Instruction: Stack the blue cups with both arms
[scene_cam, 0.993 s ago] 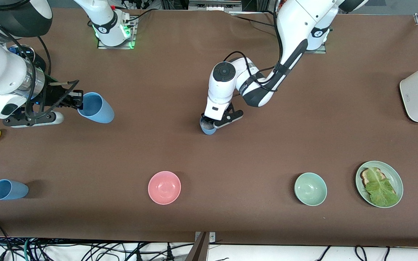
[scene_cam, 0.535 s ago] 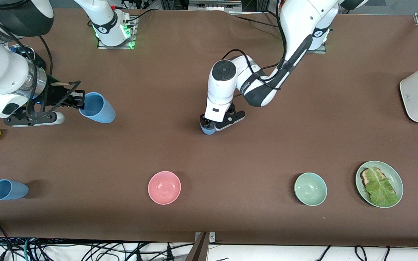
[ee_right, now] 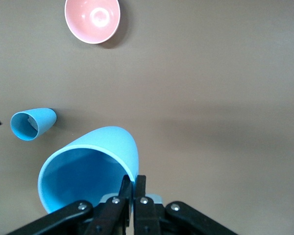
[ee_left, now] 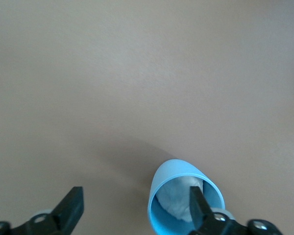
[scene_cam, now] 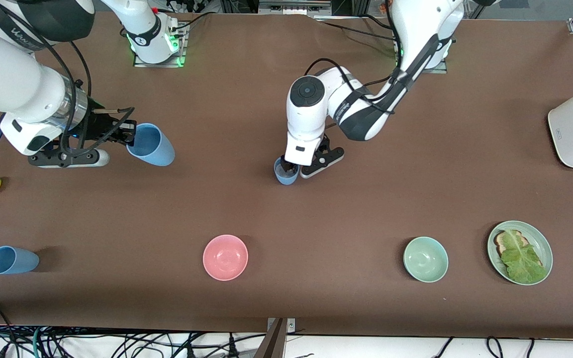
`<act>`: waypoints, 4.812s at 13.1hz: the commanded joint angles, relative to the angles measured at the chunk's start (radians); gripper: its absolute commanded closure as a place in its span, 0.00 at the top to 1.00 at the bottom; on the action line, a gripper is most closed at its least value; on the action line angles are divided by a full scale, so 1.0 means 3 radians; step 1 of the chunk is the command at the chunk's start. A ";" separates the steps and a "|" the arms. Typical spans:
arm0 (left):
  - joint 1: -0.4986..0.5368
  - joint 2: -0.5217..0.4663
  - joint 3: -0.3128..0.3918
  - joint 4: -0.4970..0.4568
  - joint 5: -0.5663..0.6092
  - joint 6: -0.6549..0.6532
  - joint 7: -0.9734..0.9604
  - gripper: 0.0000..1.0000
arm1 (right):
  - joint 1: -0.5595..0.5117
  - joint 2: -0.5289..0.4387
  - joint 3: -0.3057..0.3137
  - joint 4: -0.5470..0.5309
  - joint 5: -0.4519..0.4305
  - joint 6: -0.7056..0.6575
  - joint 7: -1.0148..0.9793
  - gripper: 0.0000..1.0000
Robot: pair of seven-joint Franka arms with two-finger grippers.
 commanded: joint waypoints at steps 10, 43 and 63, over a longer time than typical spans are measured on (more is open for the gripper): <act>0.0948 -0.0774 -0.0021 0.0604 -0.0572 -0.1579 0.2048 1.00 | 0.0531 0.0218 0.0151 0.0133 -0.0092 0.0256 0.1009 0.01; 0.1738 -0.1403 0.0882 0.0527 -0.0567 -0.2127 0.5731 0.99 | 0.2092 0.1097 -0.0458 -0.0015 -0.0634 0.1468 0.2498 0.02; 0.1158 -0.1643 0.1575 0.0205 -0.0669 -0.2040 0.5772 0.99 | 0.1995 0.0781 -0.0508 -0.0082 -0.0518 0.1305 0.2259 0.53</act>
